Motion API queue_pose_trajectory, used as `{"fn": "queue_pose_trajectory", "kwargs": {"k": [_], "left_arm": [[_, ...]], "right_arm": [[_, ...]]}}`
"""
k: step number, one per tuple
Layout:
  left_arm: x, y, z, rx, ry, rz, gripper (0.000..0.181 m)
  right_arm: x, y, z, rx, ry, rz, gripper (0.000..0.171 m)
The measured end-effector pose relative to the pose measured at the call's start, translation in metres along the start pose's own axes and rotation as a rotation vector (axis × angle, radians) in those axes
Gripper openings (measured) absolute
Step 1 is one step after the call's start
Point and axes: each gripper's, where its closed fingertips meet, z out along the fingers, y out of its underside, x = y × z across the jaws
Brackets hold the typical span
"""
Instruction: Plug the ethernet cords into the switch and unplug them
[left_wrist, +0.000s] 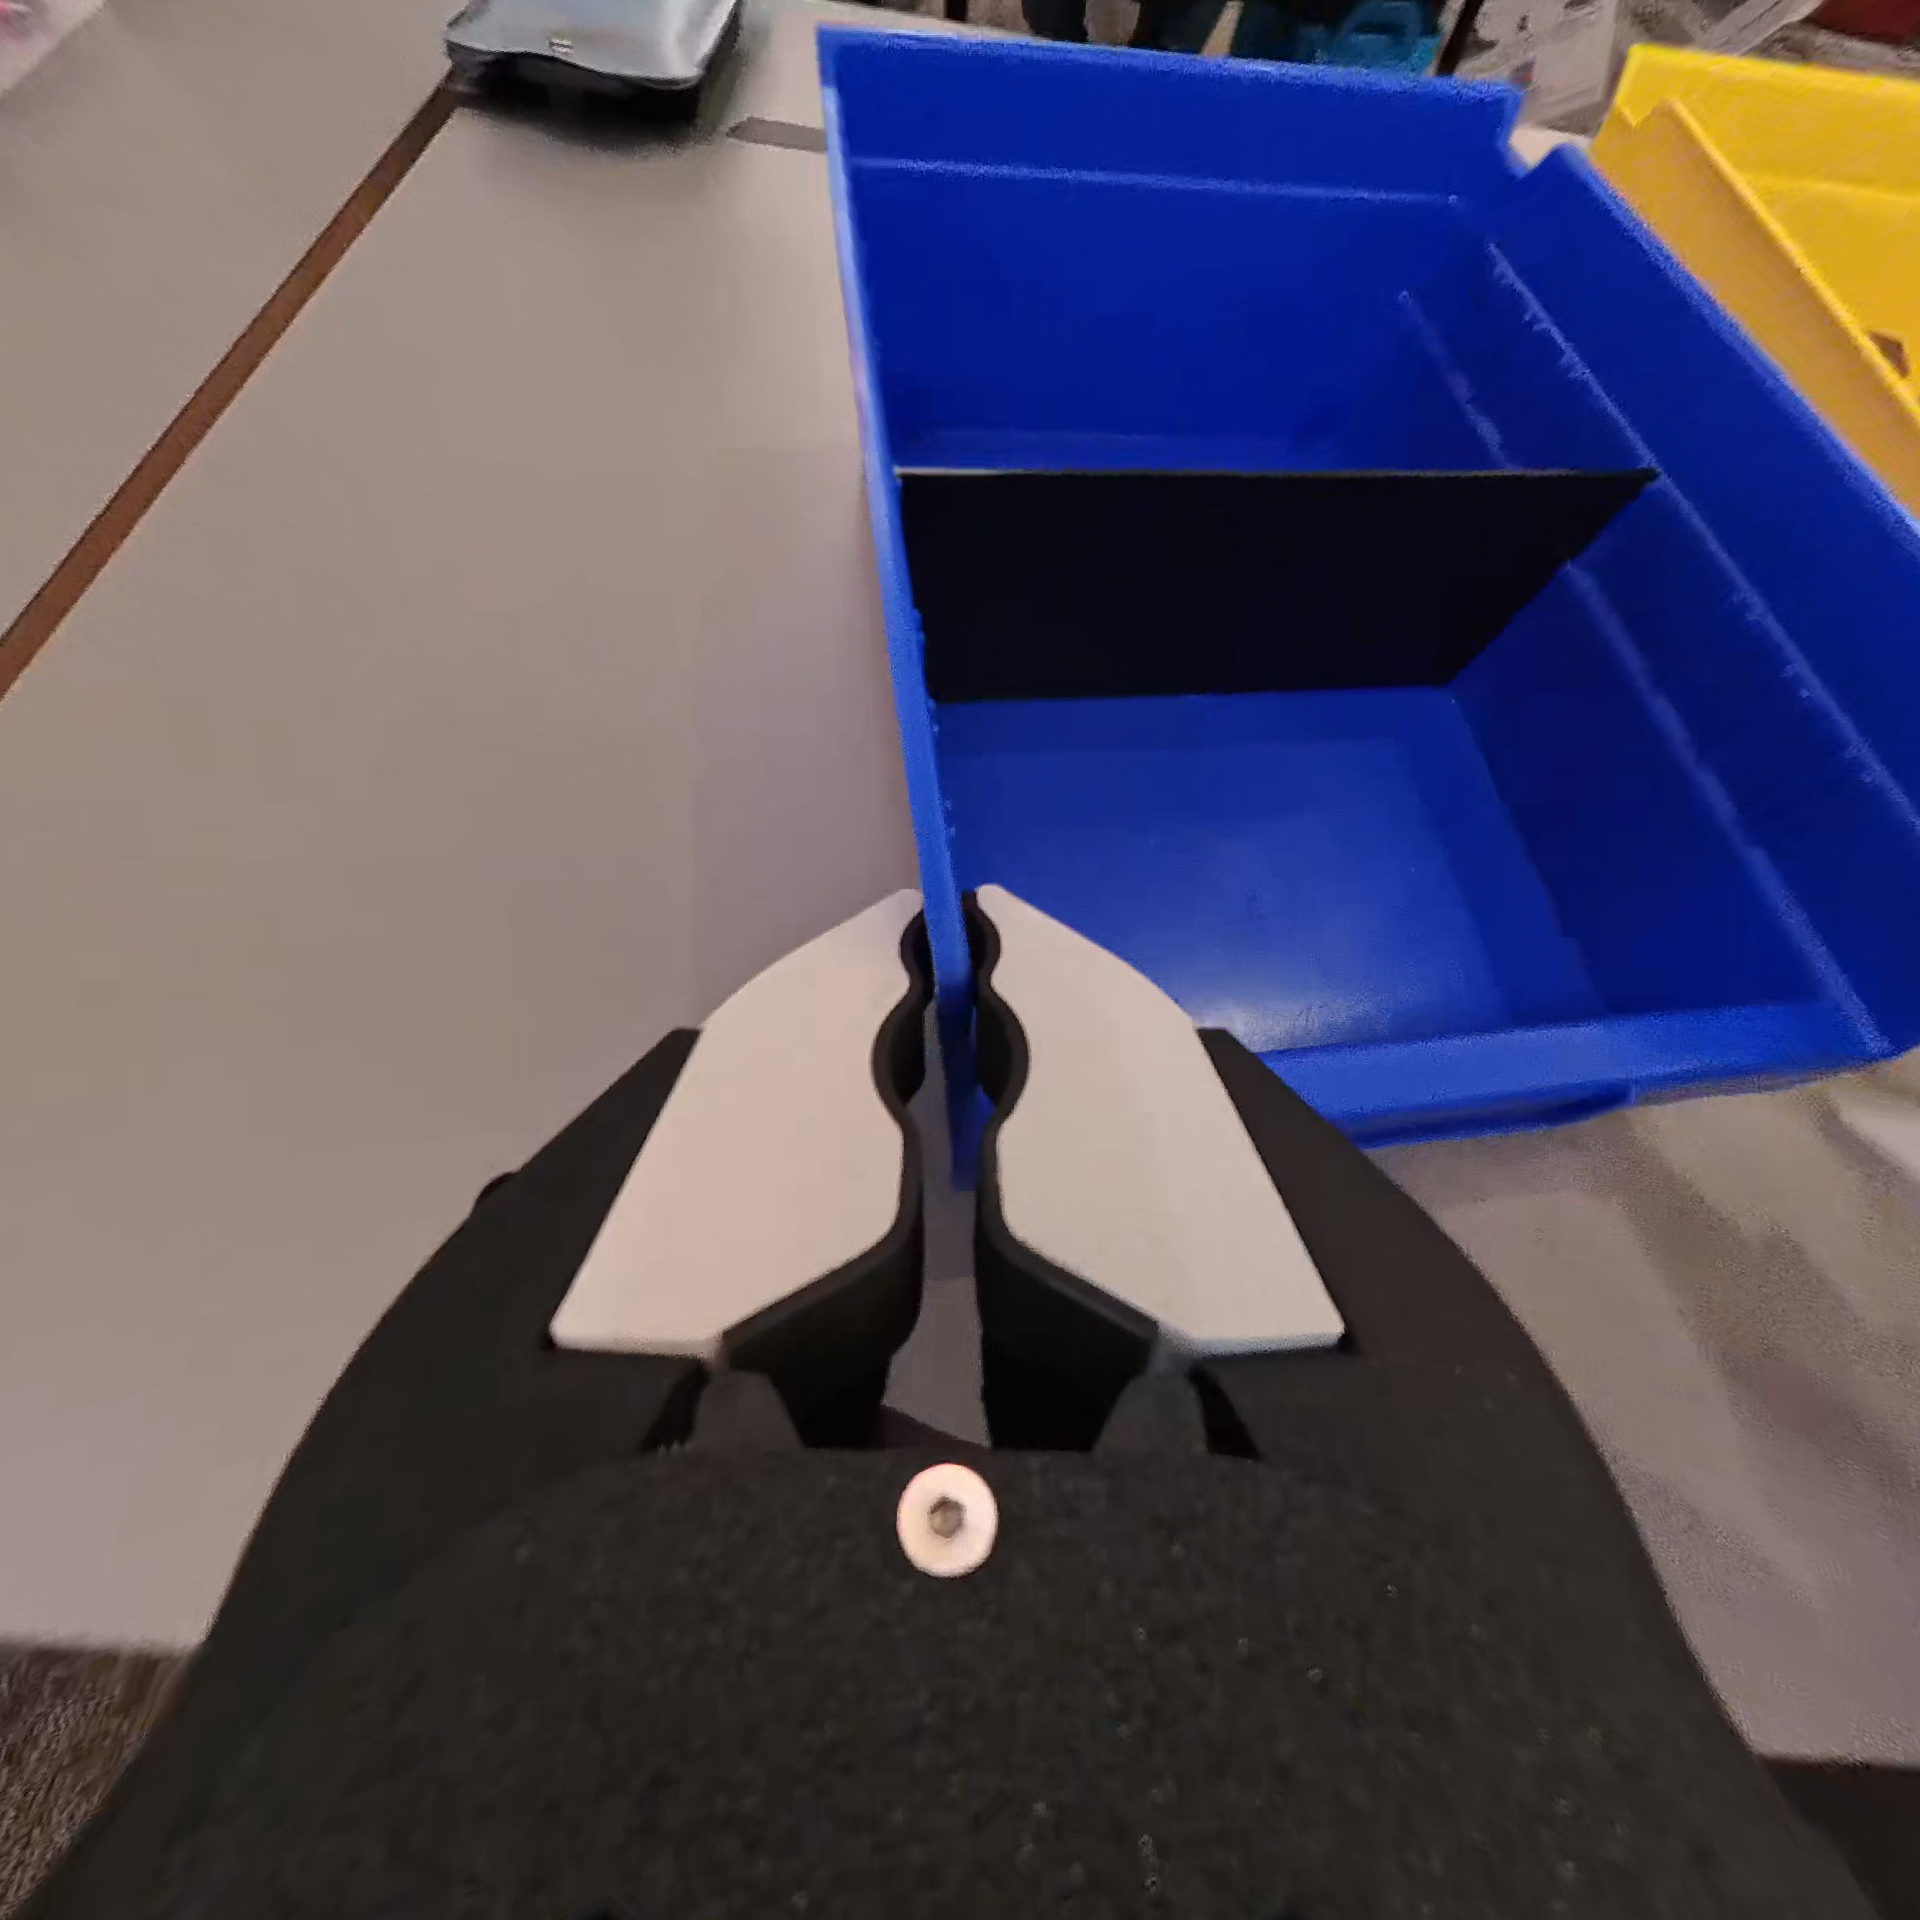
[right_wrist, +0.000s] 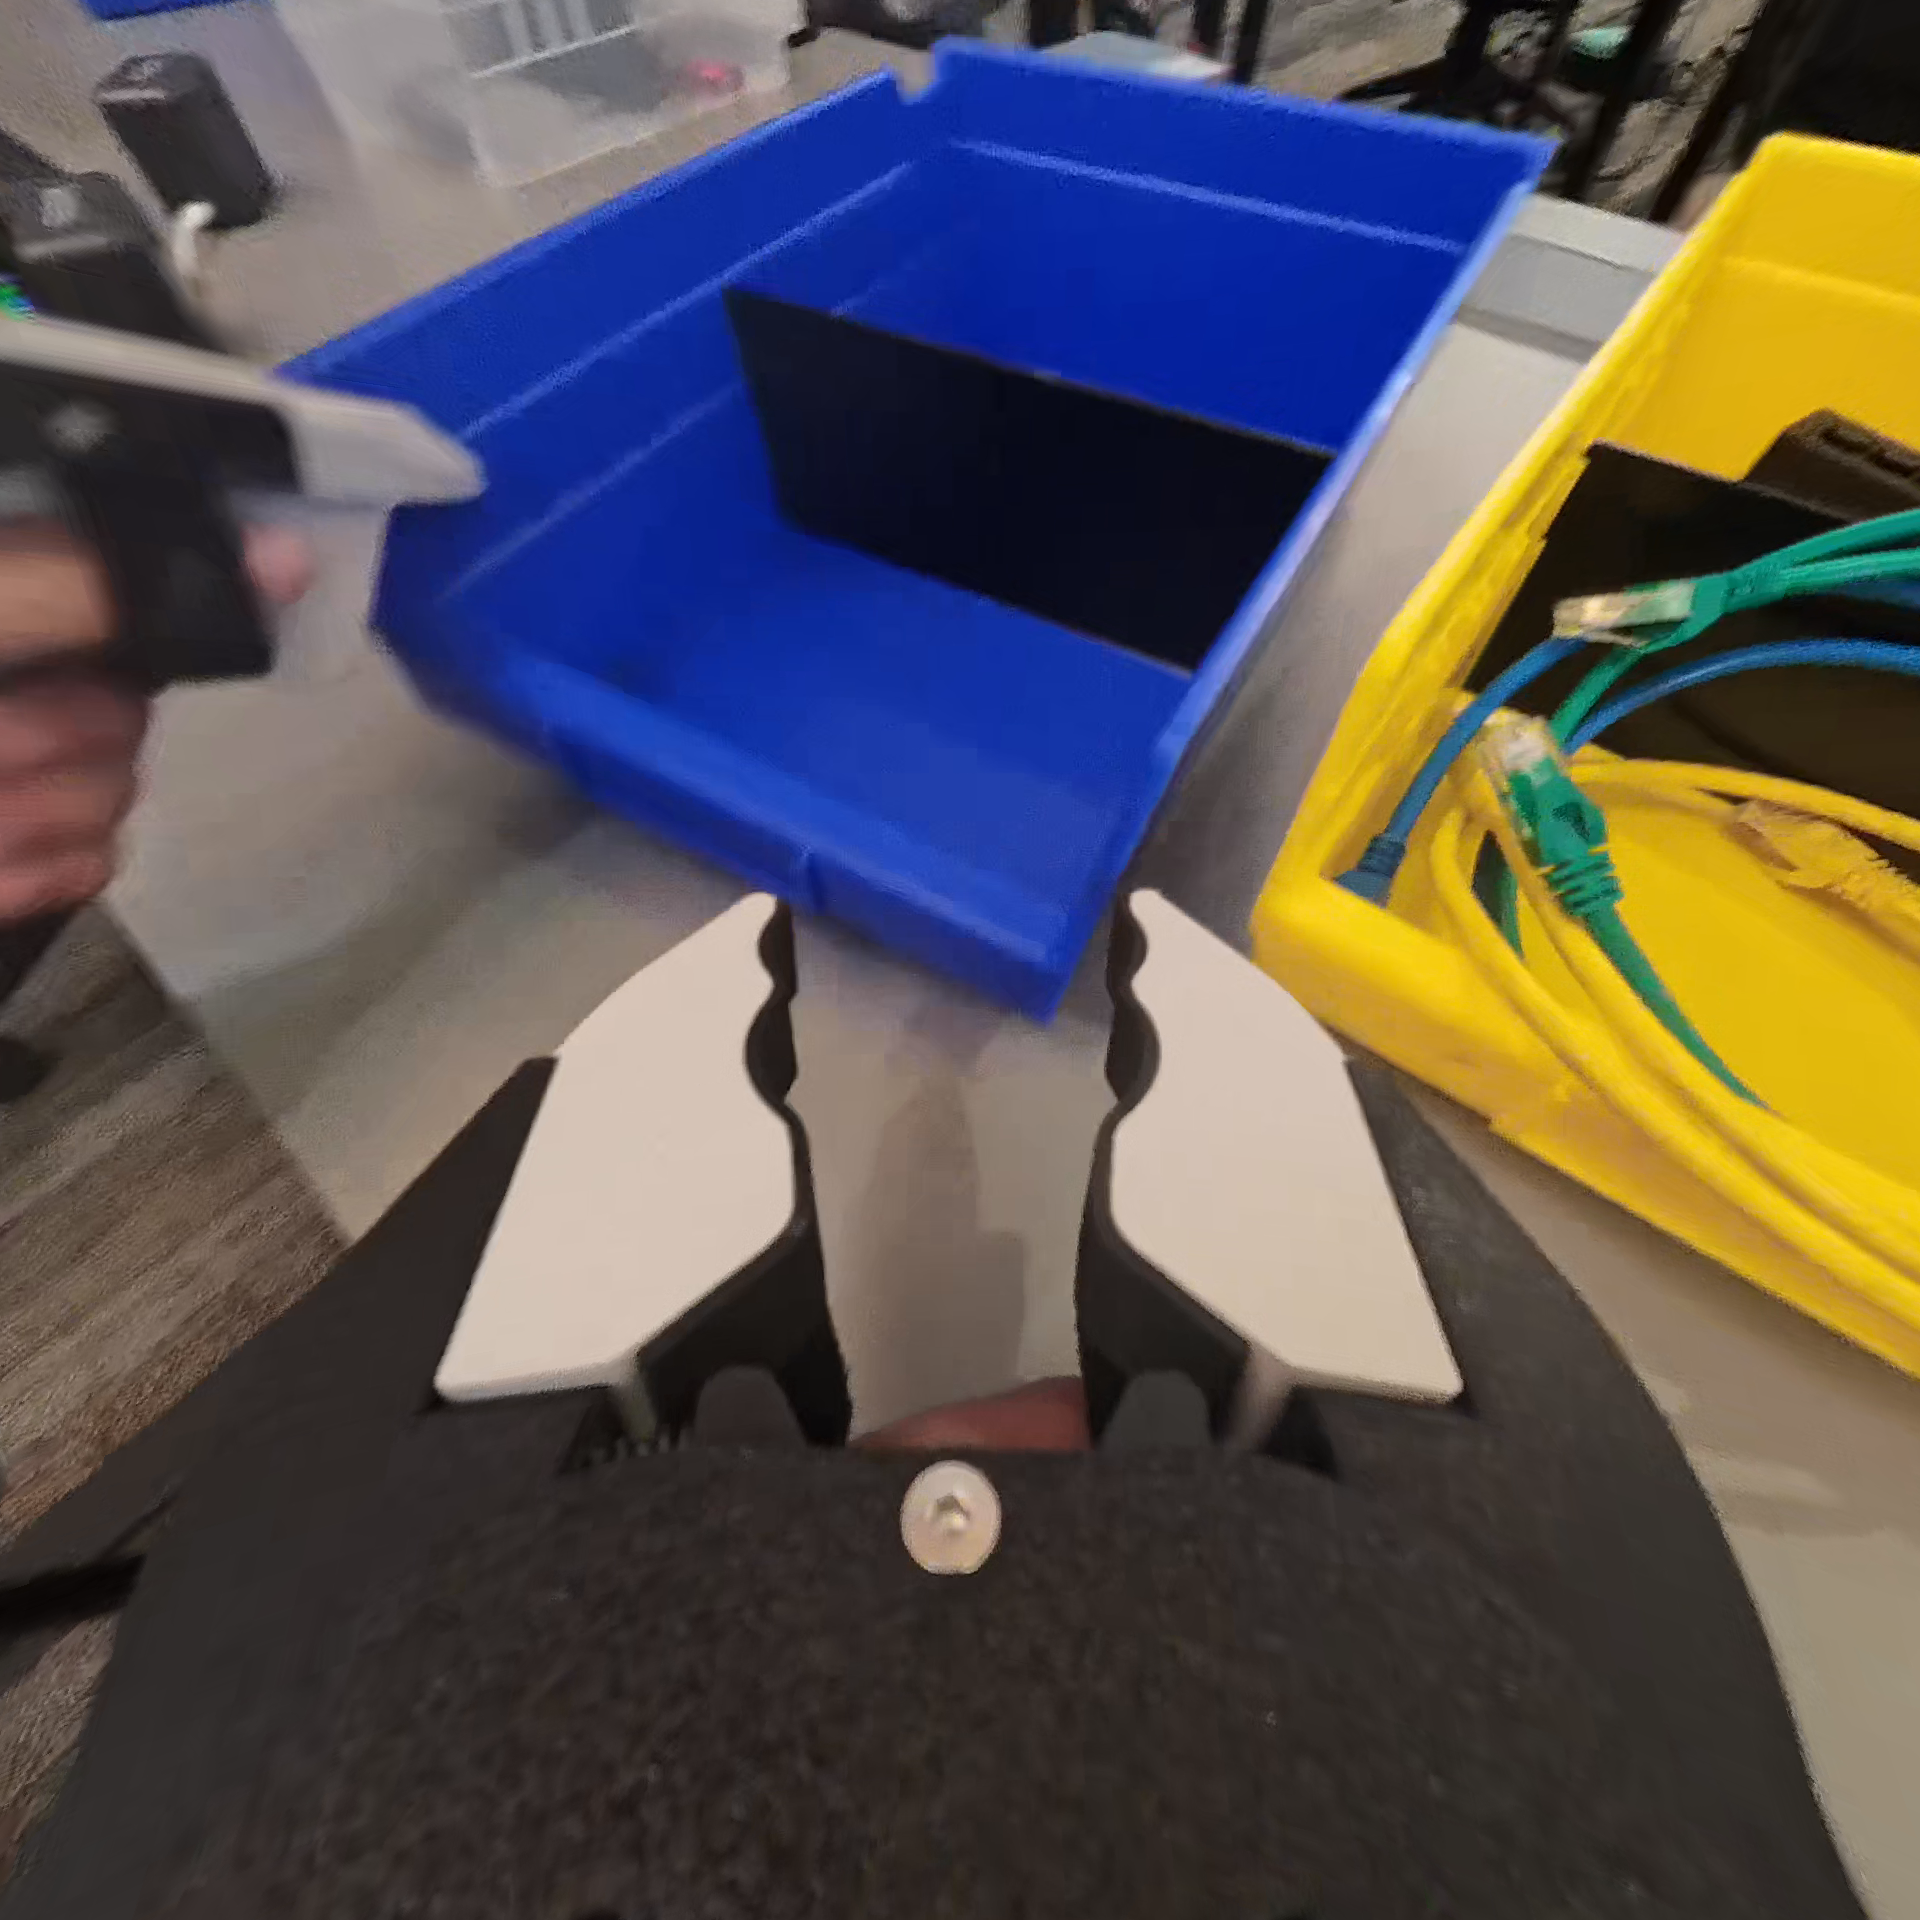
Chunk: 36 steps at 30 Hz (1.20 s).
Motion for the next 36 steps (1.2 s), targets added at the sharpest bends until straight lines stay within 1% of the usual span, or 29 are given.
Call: {"fn": "queue_pose_trajectory", "kwargs": {"k": [1, 2, 3, 4, 8, 10, 12, 13, 16, 20, 23, 25, 27, 29, 32, 34, 36], "left_arm": [[0.005, 0.006, -0.008, -0.001, -0.014, 0.001, 0.004], [0.009, 0.011, -0.016, -0.004, -0.023, 0.003, 0.004], [0.012, 0.016, -0.023, -0.007, -0.035, 0.01, 0.004], [0.014, 0.02, -0.03, -0.005, -0.049, 0.017, 0.004], [0.018, 0.031, -0.052, 0.019, -0.066, 0.032, 0.005], [0.022, 0.023, -0.066, 0.073, -0.061, 0.042, 0.005], [0.029, 0.01, -0.08, 0.138, -0.054, 0.031, 0.005], [0.033, 0.004, -0.086, 0.164, -0.055, 0.02, 0.004], [0.051, -0.025, -0.104, 0.268, -0.048, 0.026, 0.005], [0.096, -0.097, -0.137, 0.442, -0.064, 0.13, 0.005], [0.158, -0.152, -0.145, 0.529, 0.001, 0.212, 0.005], [0.213, -0.176, -0.134, 0.542, 0.077, 0.261, 0.006], [0.272, -0.19, -0.112, 0.525, 0.149, 0.269, 0.005], [0.337, -0.194, -0.085, 0.484, 0.257, 0.239, 0.005], [0.438, -0.178, -0.041, 0.399, 0.374, 0.235, 0.005], [0.497, -0.154, -0.015, 0.352, 0.412, 0.248, 0.005], [0.544, -0.125, 0.005, 0.318, 0.429, 0.249, 0.005]], "right_arm": [[0.009, -0.003, 0.005, 0.002, 0.075, 0.006, 0.054], [0.022, -0.004, 0.008, -0.005, 0.183, 0.025, 0.038], [0.034, -0.001, 0.008, -0.032, 0.274, 0.046, 0.017], [0.04, 0.001, 0.008, -0.049, 0.308, 0.06, 0.006], [0.036, -0.002, 0.007, -0.049, 0.231, 0.068, 0.004], [0.034, -0.013, -0.004, -0.001, 0.227, 0.036, 0.004], [0.034, -0.035, -0.022, 0.111, 0.256, -0.006, 0.004], [0.034, -0.044, -0.032, 0.13, 0.259, -0.008, 0.004], [0.043, -0.071, -0.056, 0.174, 0.261, 0.004, 0.003], [0.075, -0.129, -0.109, 0.344, 0.335, -0.042, 0.005], [0.124, -0.164, -0.16, 0.455, 0.411, -0.051, 0.005], [0.17, -0.174, -0.196, 0.488, 0.485, -0.038, 0.005], [0.224, -0.174, -0.227, 0.451, 0.574, -0.018, 0.005], [0.281, -0.166, -0.258, 0.347, 0.68, -0.088, 0.006], [0.367, -0.13, -0.301, 0.19, 0.794, -0.087, 0.006], [0.421, -0.086, -0.319, 0.051, 0.833, -0.075, 0.007], [0.466, -0.035, -0.327, -0.027, 0.806, 0.026, 0.007]]}}
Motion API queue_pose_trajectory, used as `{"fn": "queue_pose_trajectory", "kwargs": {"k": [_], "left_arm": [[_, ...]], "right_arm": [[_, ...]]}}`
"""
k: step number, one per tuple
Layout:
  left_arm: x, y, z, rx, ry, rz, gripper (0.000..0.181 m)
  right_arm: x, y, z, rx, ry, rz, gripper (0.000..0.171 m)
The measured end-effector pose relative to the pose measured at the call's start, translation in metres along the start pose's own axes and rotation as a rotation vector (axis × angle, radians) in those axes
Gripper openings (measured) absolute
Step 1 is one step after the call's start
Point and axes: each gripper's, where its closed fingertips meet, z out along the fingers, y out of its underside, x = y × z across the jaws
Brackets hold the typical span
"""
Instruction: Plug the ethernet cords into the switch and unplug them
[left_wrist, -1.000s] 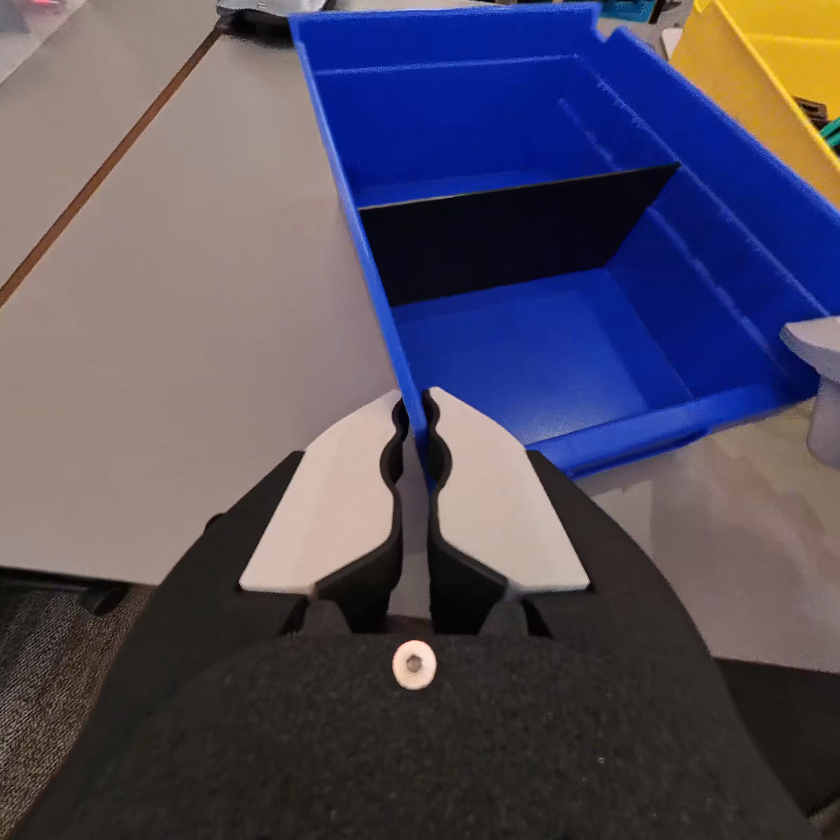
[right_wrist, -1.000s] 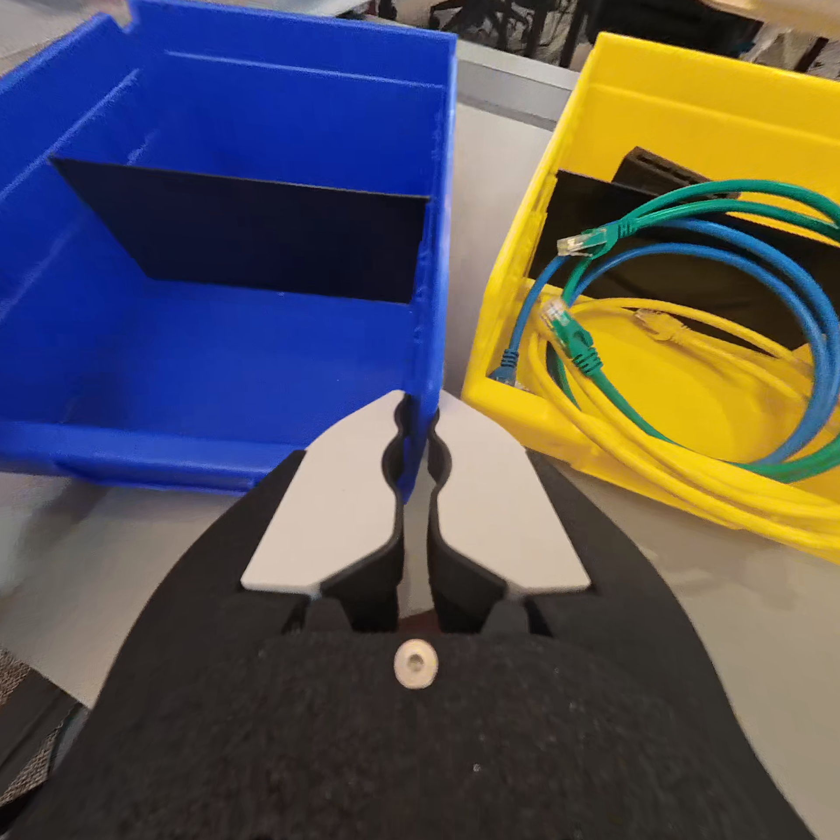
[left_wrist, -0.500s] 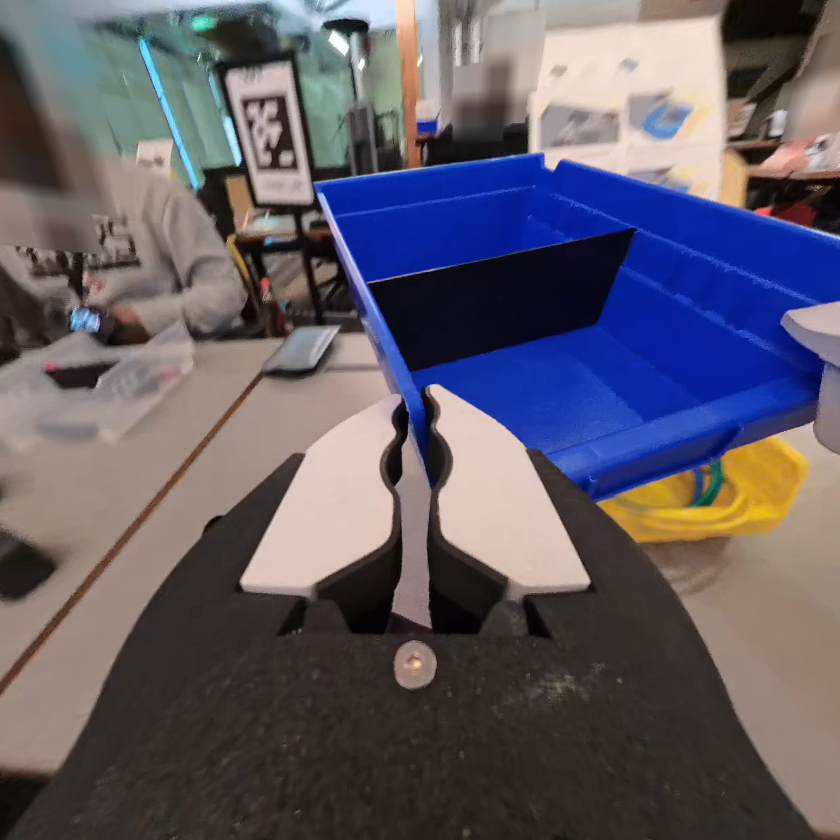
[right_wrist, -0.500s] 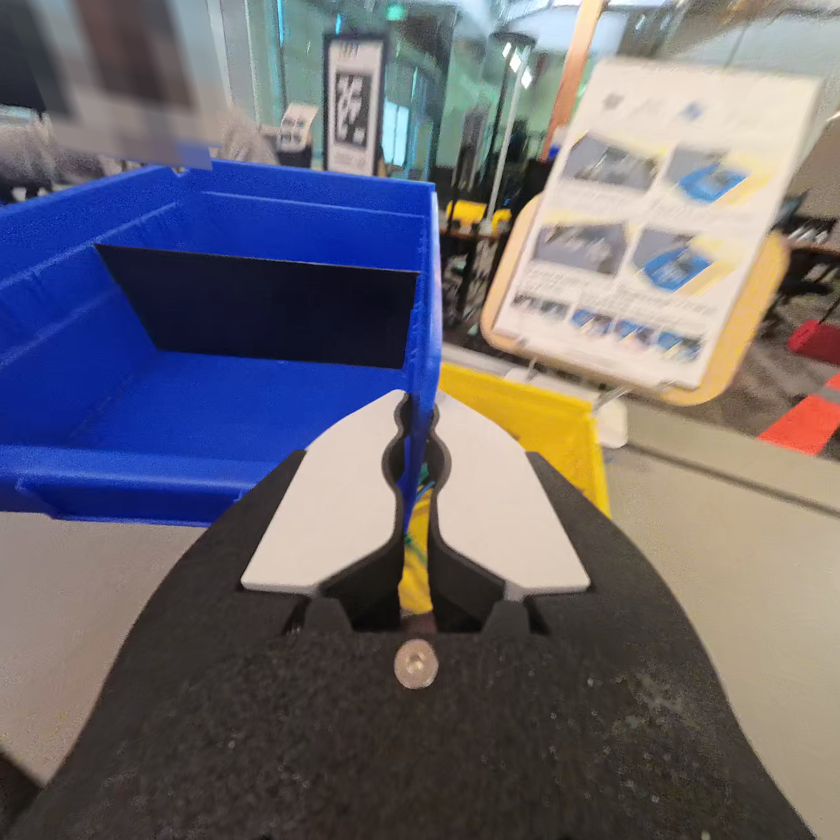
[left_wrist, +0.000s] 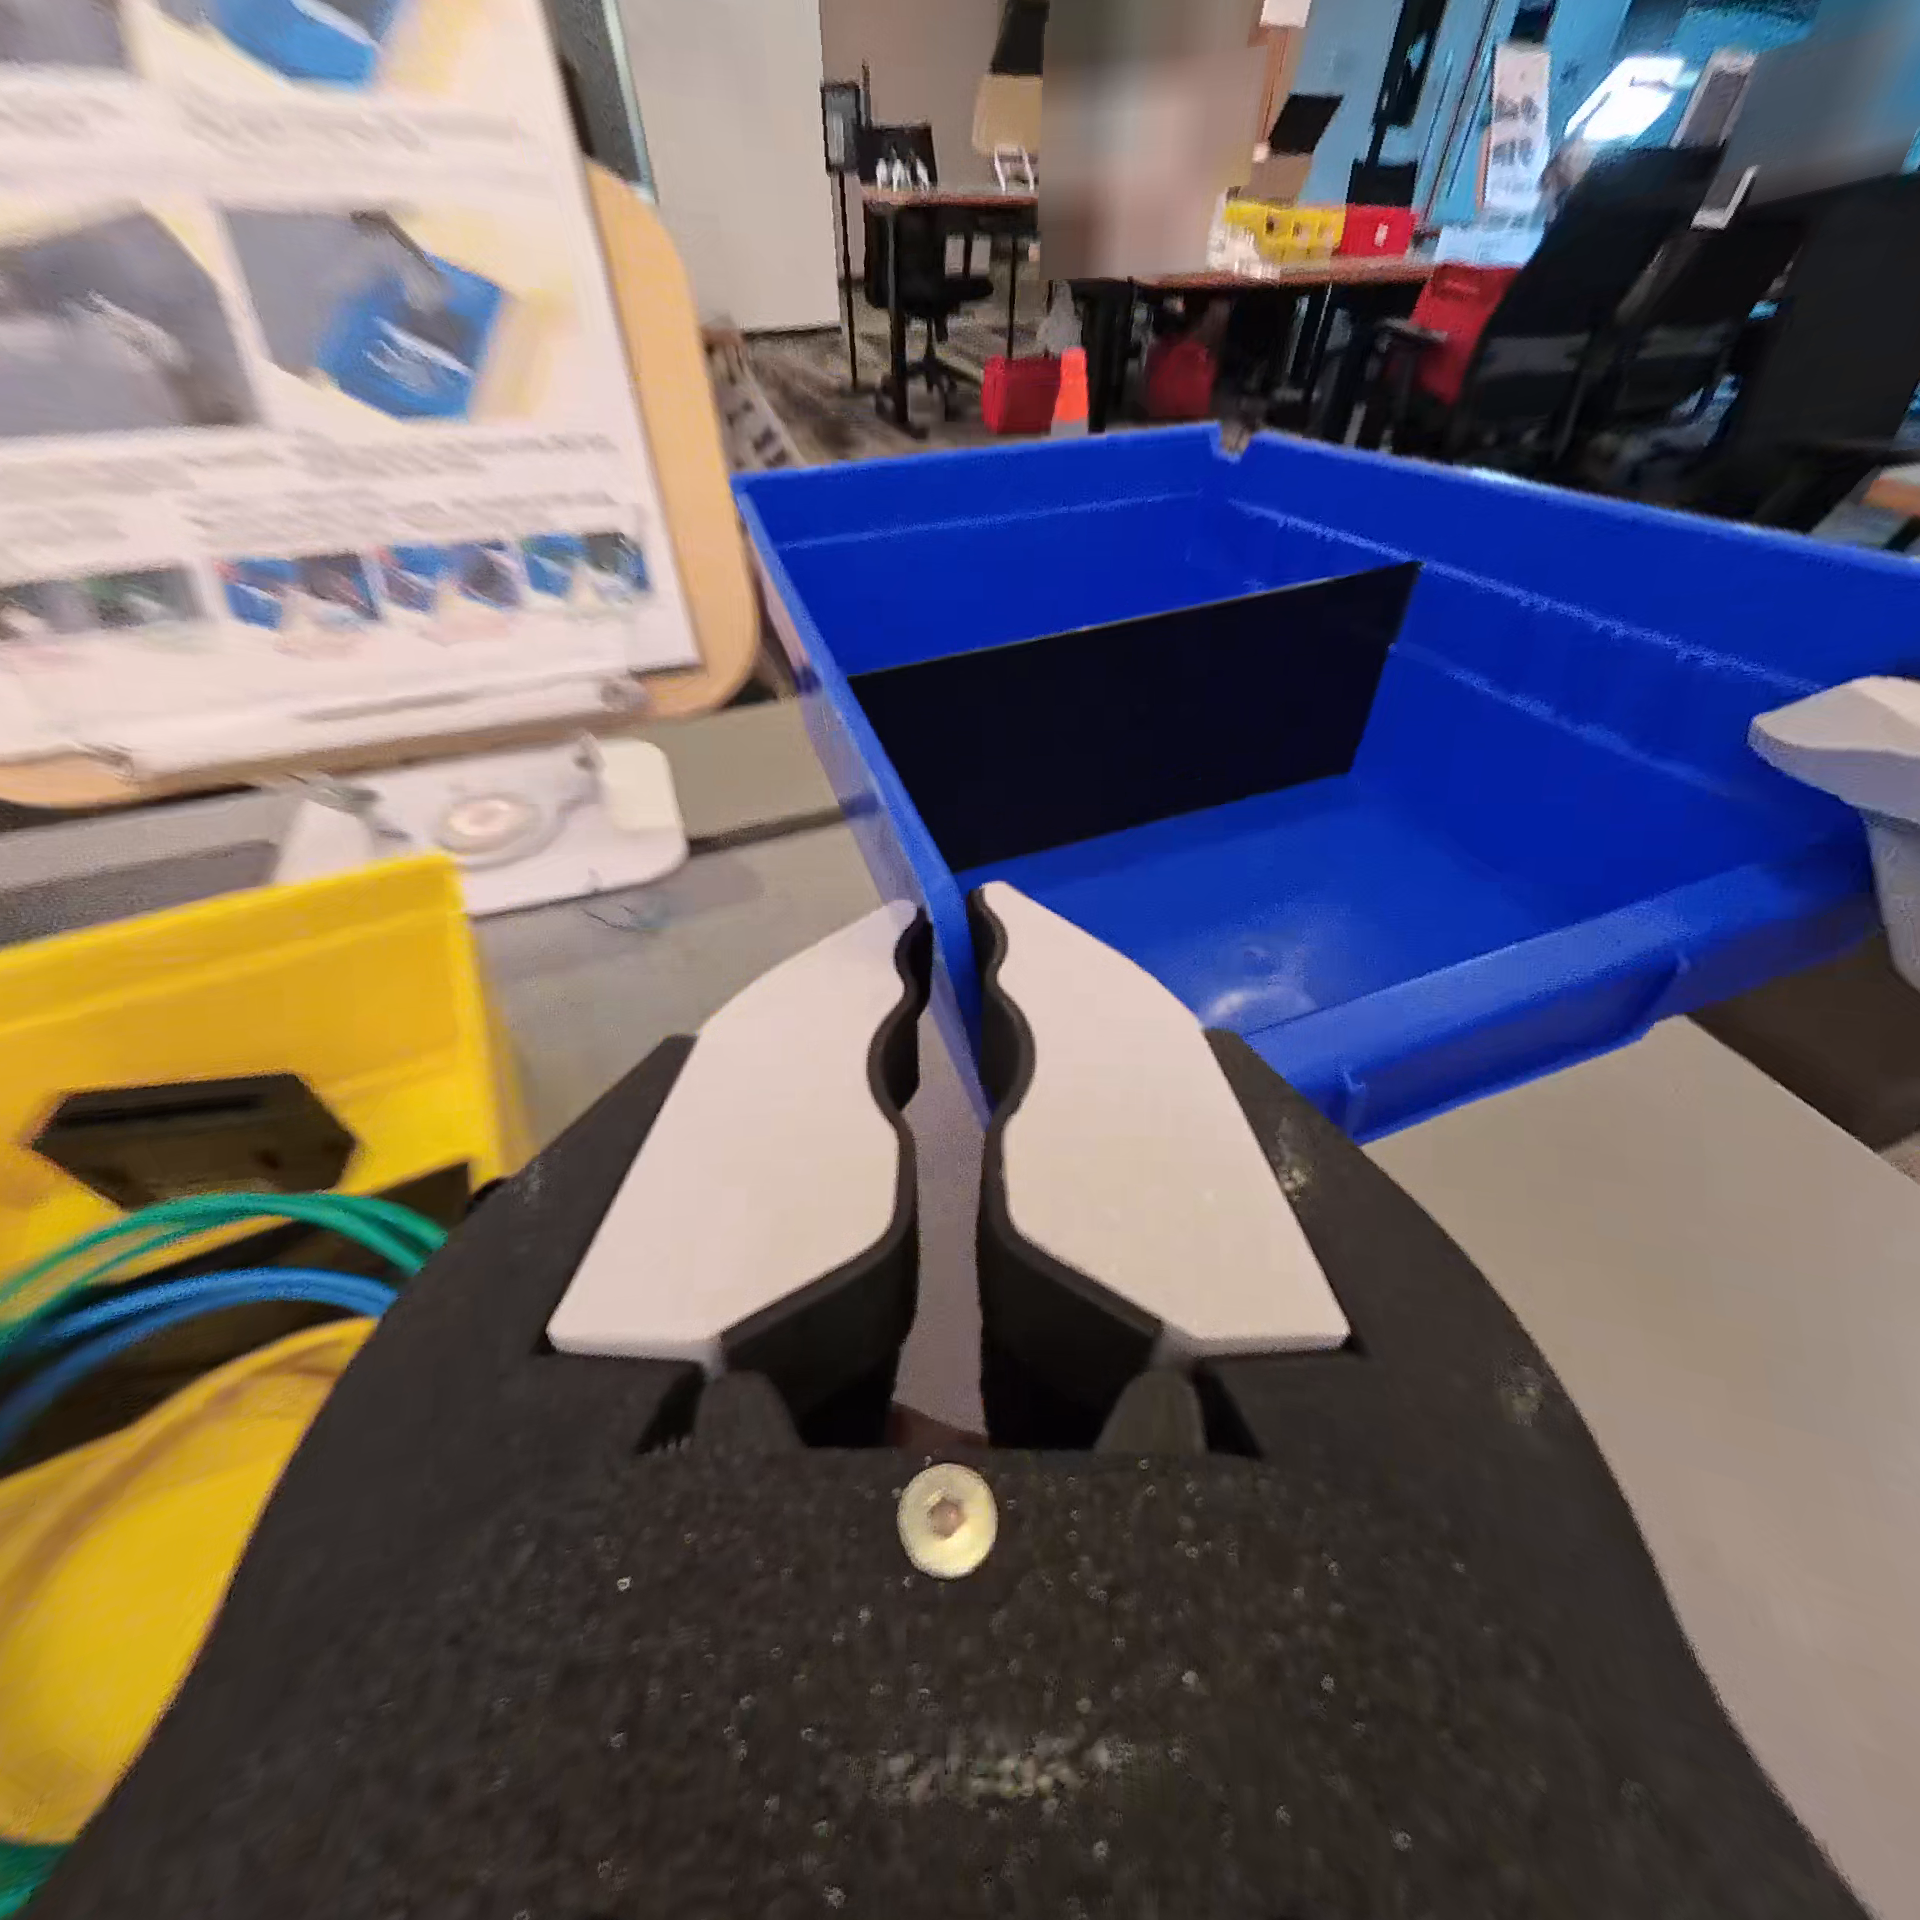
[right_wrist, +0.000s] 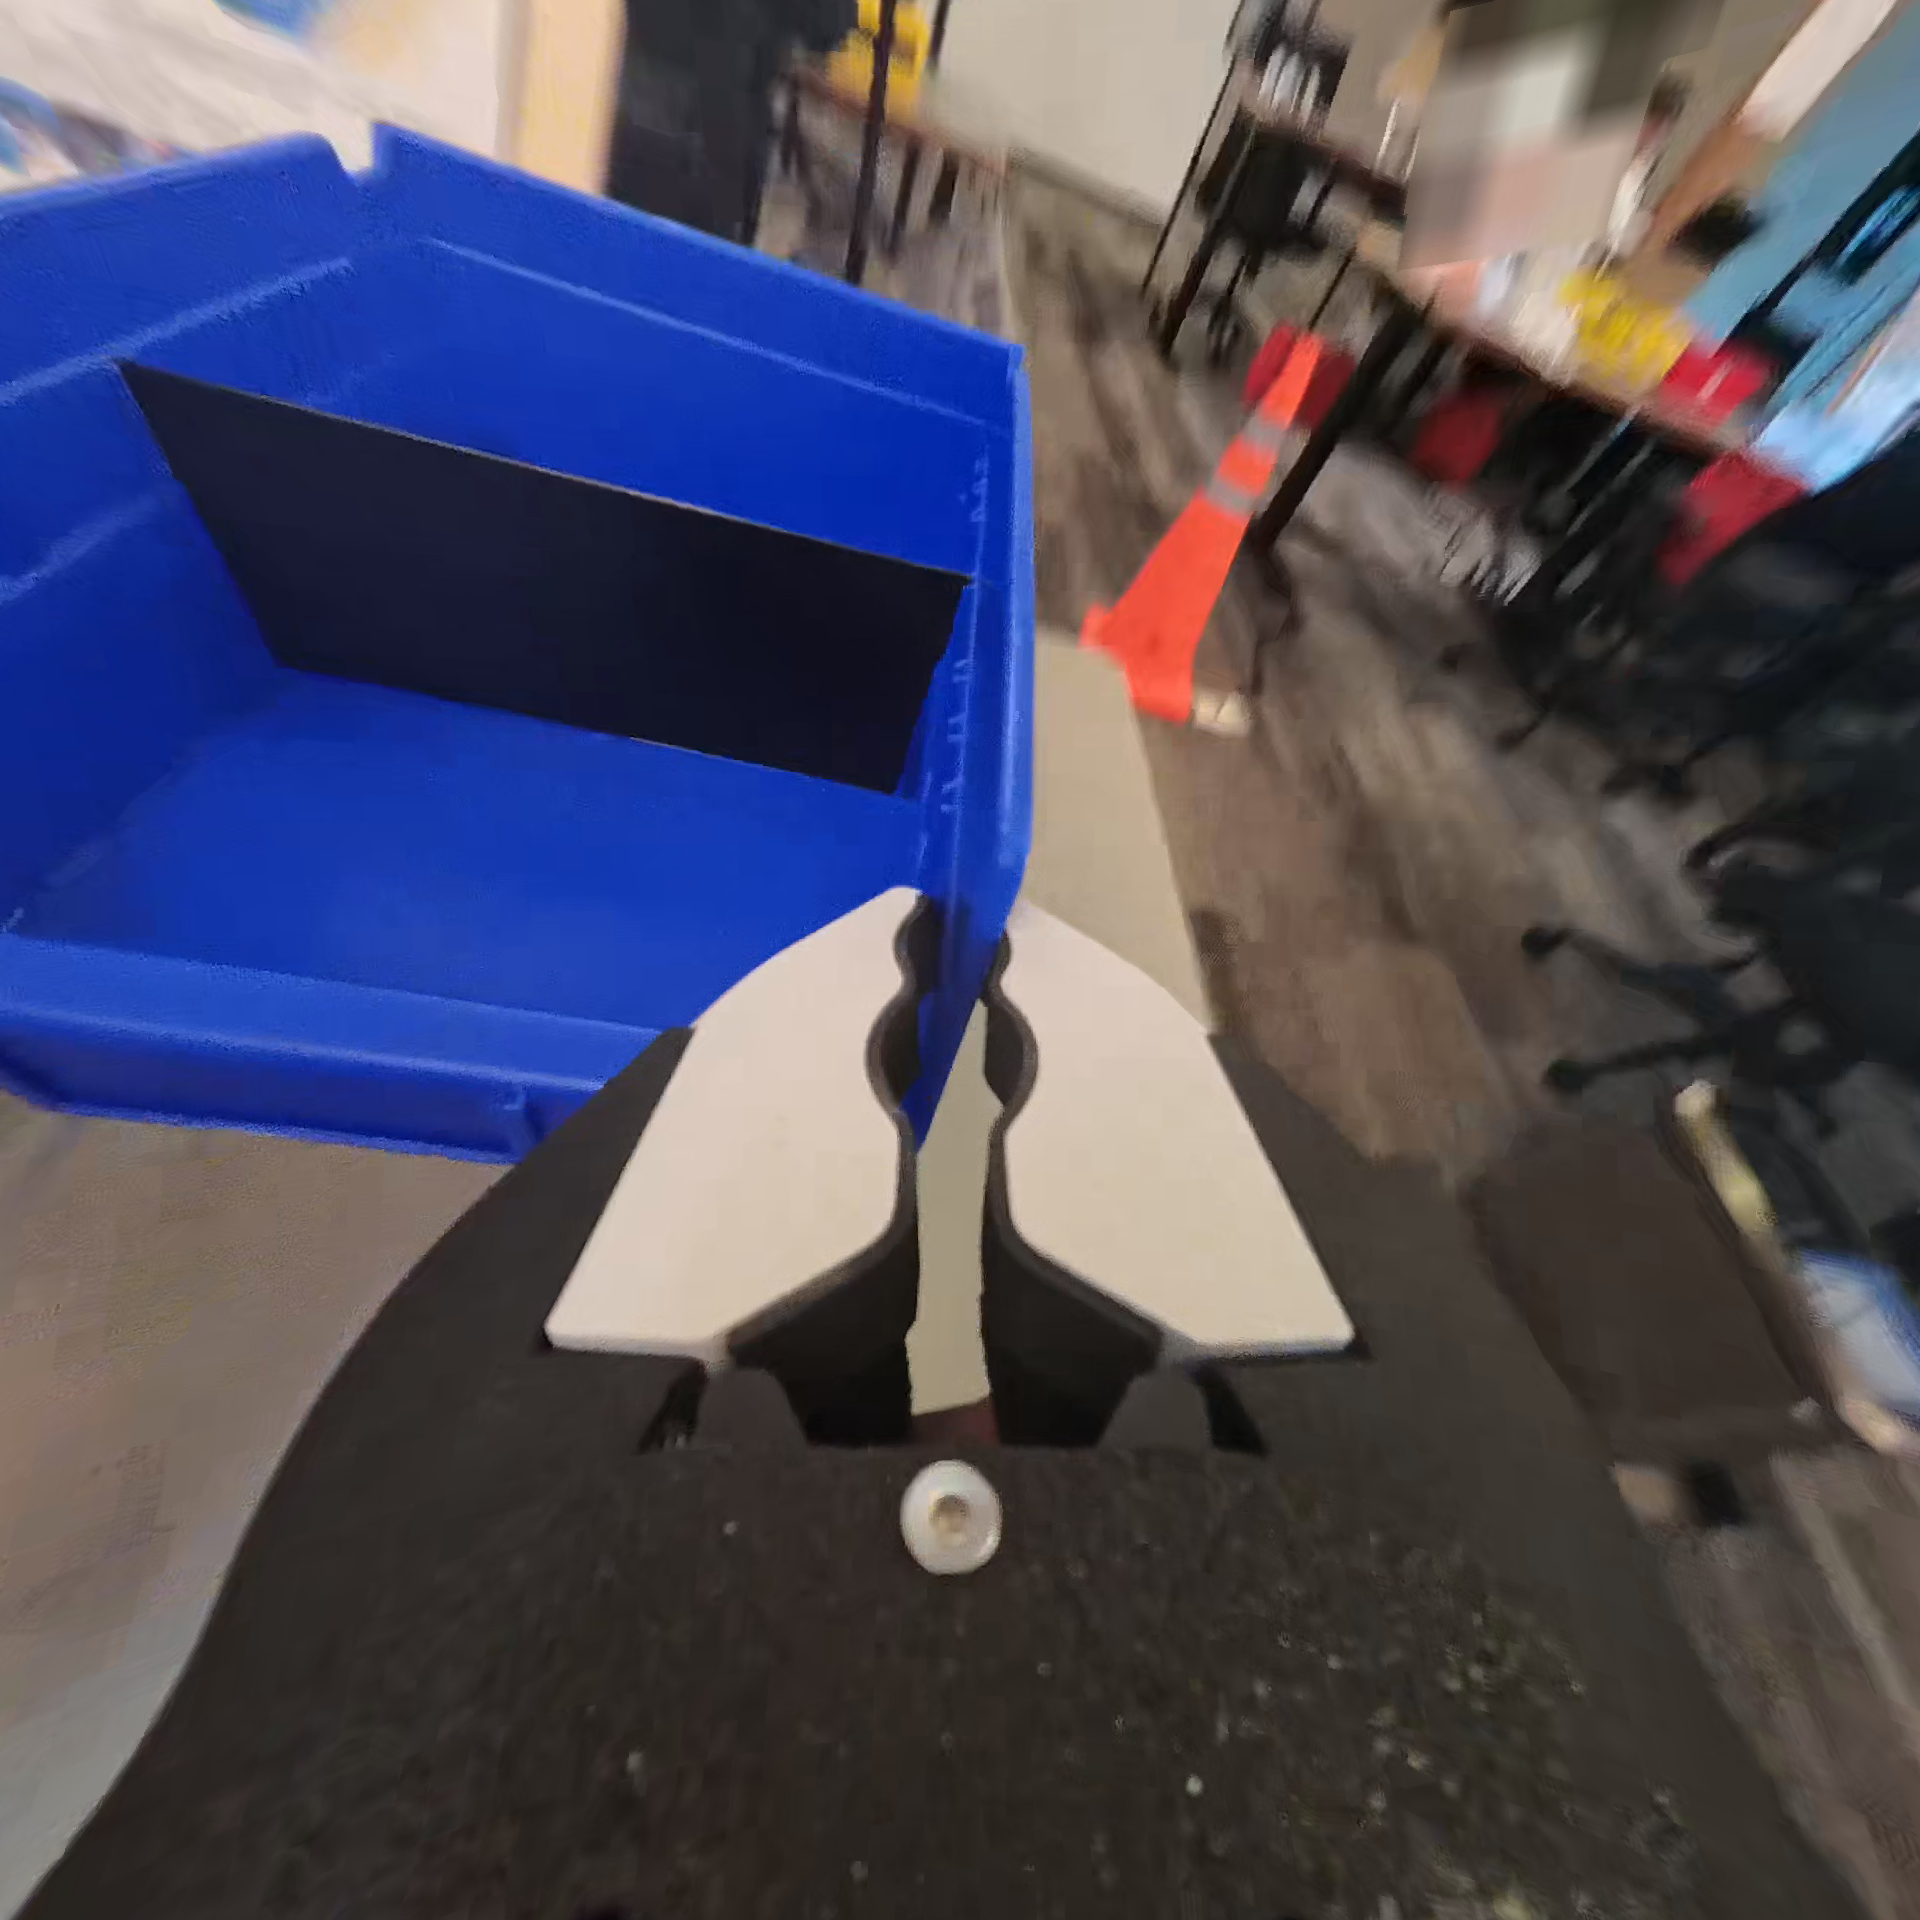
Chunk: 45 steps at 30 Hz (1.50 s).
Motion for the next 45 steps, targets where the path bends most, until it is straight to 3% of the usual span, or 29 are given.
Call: {"fn": "queue_pose_trajectory", "kwargs": {"k": [6, 9, 13, 18, 24, 27, 30, 35, 39, 42, 45], "left_arm": [[0.072, 0.083, 0.053, -0.086, -0.027, 0.035, 0.007], [0.083, 0.108, 0.06, -0.093, -0.044, 0.078, 0.007], [0.098, 0.152, 0.061, -0.205, 0.063, 0.001, 0.011], [0.106, 0.159, 0.055, -0.238, 0.122, 0.027, 0.018], [0.11, 0.131, 0.016, -0.288, 0.336, 0.081, 0.034], [0.056, 0.092, -0.027, -0.228, 0.337, 0.1, 0.036], [-0.028, 0.068, -0.07, -0.191, 0.244, 0.066, 0.039], [-0.178, 0.09, -0.128, -0.201, -0.031, 0.011, 0.043], [-0.236, 0.133, -0.148, -0.23, -0.144, -0.042, 0.046], [-0.244, 0.158, -0.143, -0.28, -0.159, -0.072, 0.047], [-0.249, 0.174, -0.132, -0.307, -0.185, -0.074, 0.045]], "right_arm": [[0.046, 0.122, 0.062, -0.224, -0.154, 0.212, 0.005], [0.048, 0.152, 0.069, -0.243, -0.223, 0.248, 0.005], [0.044, 0.198, 0.074, -0.416, -0.261, 0.241, 0.004], [0.044, 0.2, 0.077, -0.418, -0.265, 0.223, 0.005], [0.064, 0.194, 0.063, -0.462, -0.161, 0.077, 0.024], [0.067, 0.158, 0.041, -0.369, -0.127, -0.036, 0.024], [0.057, 0.102, 0.015, -0.219, -0.128, -0.086, 0.024], [-0.02, 0.014, -0.028, 0.045, -0.272, -0.179, 0.024], [-0.132, -0.026, -0.048, 0.196, -0.481, -0.247, 0.029], [-0.229, -0.011, -0.043, 0.121, -0.626, -0.163, 0.048], [-0.301, 0.033, -0.025, -0.023, -0.633, -0.018, 0.053]]}}
